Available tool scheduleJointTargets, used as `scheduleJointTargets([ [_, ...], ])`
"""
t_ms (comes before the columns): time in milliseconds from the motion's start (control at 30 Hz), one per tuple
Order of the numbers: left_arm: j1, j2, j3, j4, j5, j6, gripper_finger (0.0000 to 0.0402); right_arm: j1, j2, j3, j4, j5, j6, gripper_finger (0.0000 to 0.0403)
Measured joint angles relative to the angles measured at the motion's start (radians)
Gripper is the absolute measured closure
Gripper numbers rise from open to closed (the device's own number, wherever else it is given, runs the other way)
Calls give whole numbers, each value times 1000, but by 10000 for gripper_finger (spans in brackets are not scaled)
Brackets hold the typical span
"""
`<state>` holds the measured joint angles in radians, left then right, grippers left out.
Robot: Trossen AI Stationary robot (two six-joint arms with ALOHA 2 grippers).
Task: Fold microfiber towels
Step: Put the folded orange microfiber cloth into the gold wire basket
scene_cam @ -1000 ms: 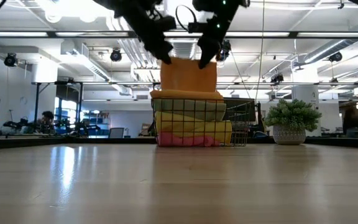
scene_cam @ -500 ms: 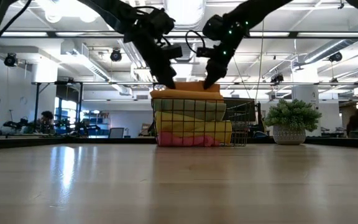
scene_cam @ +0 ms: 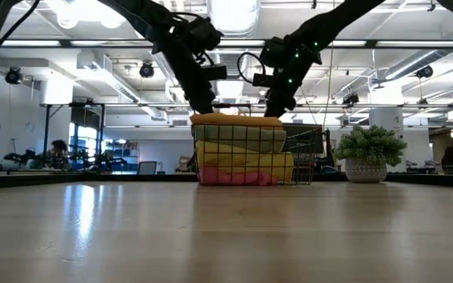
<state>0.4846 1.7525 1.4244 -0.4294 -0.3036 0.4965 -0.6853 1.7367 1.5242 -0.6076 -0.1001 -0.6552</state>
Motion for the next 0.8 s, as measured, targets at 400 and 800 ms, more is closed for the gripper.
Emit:
scheduleJointTargets([
  [400, -4, -39, 6, -111, 218, -161, 368, 23, -16, 17, -183, -150, 24, 394],
  [800, -35, -42, 39, -304, 311, -229, 360, 38, -16, 21, -226, -240, 85, 394],
])
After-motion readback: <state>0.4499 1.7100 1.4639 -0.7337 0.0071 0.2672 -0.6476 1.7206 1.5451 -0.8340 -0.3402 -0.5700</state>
